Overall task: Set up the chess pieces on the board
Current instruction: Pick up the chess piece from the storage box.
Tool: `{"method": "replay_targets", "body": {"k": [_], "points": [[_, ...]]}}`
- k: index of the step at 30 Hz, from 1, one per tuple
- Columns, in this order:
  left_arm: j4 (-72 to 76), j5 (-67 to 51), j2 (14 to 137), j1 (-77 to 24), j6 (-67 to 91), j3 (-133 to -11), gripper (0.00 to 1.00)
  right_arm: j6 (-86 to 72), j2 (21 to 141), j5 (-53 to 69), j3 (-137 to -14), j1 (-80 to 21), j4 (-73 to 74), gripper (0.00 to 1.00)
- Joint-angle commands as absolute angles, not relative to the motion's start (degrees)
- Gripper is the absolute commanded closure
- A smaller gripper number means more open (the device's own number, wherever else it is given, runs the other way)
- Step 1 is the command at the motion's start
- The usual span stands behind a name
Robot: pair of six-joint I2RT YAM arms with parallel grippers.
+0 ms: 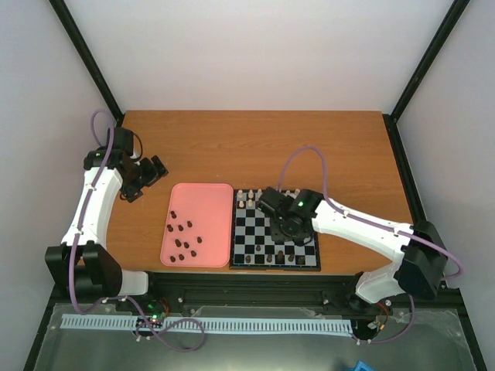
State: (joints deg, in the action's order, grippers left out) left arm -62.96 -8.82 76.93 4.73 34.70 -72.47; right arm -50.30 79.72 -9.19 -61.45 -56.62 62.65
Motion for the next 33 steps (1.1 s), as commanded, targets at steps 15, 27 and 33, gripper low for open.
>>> {"method": "replay_targets", "body": {"k": [15, 27, 33], "points": [[-65.96, -6.37, 71.27, 5.19, 35.68, -76.97, 0.00, -29.67, 114.20, 3.05, -104.03, -64.30, 51.79, 0.53], [-68.82, -1.30, 66.57, 5.14, 37.64, -81.37, 0.00, -26.44, 135.07, 12.63, -127.94, -67.26, 53.89, 0.52], [-70.99, 2.18, 66.38, 5.18, 37.67, -89.30, 0.00, -27.43, 138.92, 13.89, -129.99, -68.31, 54.18, 0.52]]}}
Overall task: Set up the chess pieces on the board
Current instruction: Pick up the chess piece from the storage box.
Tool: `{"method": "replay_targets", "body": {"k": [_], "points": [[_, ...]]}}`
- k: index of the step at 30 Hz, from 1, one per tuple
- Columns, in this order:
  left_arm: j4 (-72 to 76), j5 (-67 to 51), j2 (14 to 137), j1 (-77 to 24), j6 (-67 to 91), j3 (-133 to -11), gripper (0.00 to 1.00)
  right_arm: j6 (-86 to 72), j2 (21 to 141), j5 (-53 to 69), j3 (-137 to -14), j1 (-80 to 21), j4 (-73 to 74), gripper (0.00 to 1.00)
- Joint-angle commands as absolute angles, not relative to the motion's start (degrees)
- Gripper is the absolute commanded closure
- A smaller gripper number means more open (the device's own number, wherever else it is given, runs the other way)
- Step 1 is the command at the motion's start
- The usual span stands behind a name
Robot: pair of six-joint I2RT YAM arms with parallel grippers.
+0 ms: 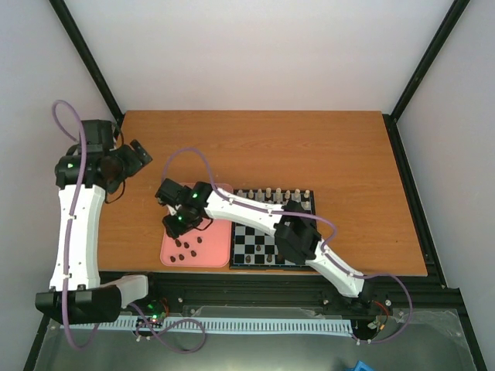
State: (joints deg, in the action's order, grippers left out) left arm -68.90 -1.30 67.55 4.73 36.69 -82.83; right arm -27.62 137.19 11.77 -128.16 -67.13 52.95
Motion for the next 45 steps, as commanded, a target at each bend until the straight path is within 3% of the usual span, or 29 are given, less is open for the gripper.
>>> {"method": "replay_targets", "body": {"k": [1, 7, 29, 36, 45], "points": [[-71.35, 2.76, 66.56, 5.16, 37.62, -90.70, 0.00, -27.58, 139.32, 14.24, -130.00, -68.36, 54.30, 0.52], [-71.60, 3.59, 66.58, 5.19, 37.44, -94.94, 0.00, -27.64, 141.25, 14.63, -130.72, -69.29, 55.47, 0.53], [-70.66, 1.52, 66.36, 5.19, 36.98, -92.86, 0.00, -27.71, 145.93, 10.85, -134.19, -69.26, 57.49, 0.65], [-70.66, 1.40, 66.36, 5.14, 36.83, -92.47, 0.00, -27.69, 147.01, 11.51, -135.70, -69.27, 57.28, 0.71], [-70.23, 0.53, 66.64, 5.19, 36.57, -91.76, 0.00, -27.36, 146.92, 11.72, -136.69, -69.17, 57.21, 0.89]]}}
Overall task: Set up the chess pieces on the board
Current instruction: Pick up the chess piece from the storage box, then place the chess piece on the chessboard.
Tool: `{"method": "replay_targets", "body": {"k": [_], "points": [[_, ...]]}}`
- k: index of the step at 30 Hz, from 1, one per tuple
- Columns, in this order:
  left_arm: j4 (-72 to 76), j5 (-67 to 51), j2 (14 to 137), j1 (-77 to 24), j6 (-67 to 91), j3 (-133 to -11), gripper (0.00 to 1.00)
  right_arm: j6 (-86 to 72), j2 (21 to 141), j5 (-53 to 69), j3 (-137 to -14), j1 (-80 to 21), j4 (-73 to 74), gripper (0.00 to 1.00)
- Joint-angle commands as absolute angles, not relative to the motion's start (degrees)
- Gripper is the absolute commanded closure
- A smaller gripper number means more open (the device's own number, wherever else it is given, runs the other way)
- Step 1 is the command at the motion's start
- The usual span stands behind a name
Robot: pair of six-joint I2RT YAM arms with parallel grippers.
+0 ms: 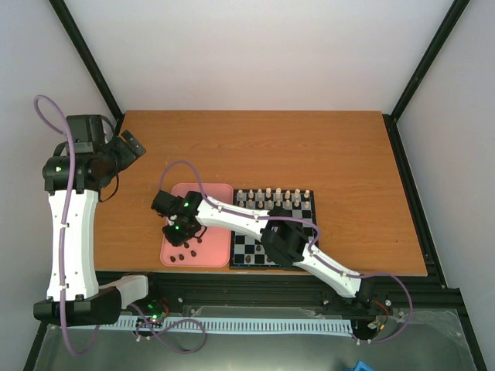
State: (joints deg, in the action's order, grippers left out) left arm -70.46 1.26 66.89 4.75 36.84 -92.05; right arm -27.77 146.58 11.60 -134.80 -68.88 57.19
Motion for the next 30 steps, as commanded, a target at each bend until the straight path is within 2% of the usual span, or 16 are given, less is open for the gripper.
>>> {"method": "replay_targets", "body": {"k": [1, 6, 12, 17, 23, 30], "points": [[-70.24, 0.52, 66.63, 5.16, 36.56, -91.76, 0.00, -27.23, 146.34, 11.53, -136.65, -69.16, 56.96, 0.90], [-70.38, 0.53, 66.77, 5.19, 36.32, -91.99, 0.00, -26.73, 142.56, 10.52, -136.52, -69.08, 55.78, 0.91], [-70.54, -0.03, 66.72, 5.16, 36.30, -91.91, 0.00, -27.43, 131.91, 8.35, -131.42, -69.06, 57.93, 0.91], [-70.15, -0.36, 67.04, 5.19, 36.10, -90.99, 0.00, -29.17, 117.59, 1.48, -113.80, -68.59, 58.09, 0.90], [-69.25, -1.73, 67.60, 5.19, 36.04, -89.47, 0.00, -35.80, 99.31, 0.93, -82.53, -64.07, 50.35, 0.90], [-68.65, -1.72, 68.23, 5.10, 35.77, -88.10, 0.00, -36.75, 92.61, 1.25, -68.91, -62.84, 46.14, 0.90]]}}
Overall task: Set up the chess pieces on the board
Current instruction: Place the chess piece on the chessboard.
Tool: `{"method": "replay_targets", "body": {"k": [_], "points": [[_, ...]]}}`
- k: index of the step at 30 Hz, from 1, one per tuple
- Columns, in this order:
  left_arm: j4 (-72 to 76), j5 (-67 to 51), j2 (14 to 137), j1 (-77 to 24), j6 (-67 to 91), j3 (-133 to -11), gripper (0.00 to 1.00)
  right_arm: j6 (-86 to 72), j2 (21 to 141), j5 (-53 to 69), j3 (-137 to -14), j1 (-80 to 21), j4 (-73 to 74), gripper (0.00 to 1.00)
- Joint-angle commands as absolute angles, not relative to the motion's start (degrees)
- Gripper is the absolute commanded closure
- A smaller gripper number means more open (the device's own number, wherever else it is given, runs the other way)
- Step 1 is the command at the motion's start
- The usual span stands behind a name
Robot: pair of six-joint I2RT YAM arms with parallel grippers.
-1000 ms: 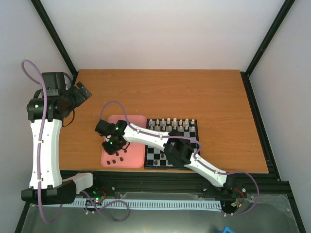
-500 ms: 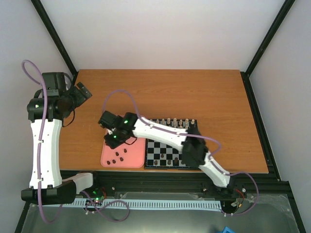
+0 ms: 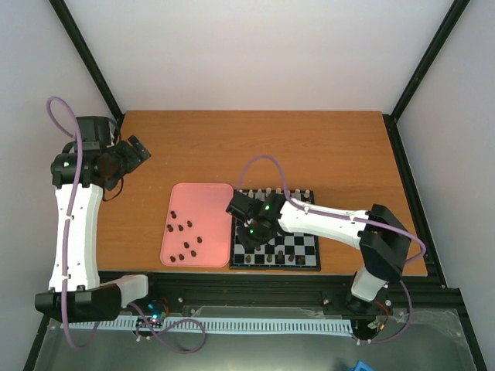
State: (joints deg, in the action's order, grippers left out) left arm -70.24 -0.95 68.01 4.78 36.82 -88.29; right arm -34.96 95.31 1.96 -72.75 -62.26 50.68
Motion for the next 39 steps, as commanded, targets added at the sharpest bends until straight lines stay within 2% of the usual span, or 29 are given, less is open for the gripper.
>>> {"method": "replay_targets", "body": {"k": [1, 9, 39], "points": [[-68.67, -1.79, 68.35, 5.09, 35.78, -88.15, 0.00, -37.28, 91.80, 0.79, -67.74, -62.84, 45.83, 0.90], [-68.22, -1.71, 68.34, 5.10, 35.68, -87.27, 0.00, -36.74, 87.05, 2.13, -61.10, -62.87, 44.62, 0.89], [-67.77, -1.36, 67.94, 5.09, 35.43, -85.84, 0.00, -38.37, 87.48, 1.25, -55.05, -66.19, 39.65, 0.89]]}}
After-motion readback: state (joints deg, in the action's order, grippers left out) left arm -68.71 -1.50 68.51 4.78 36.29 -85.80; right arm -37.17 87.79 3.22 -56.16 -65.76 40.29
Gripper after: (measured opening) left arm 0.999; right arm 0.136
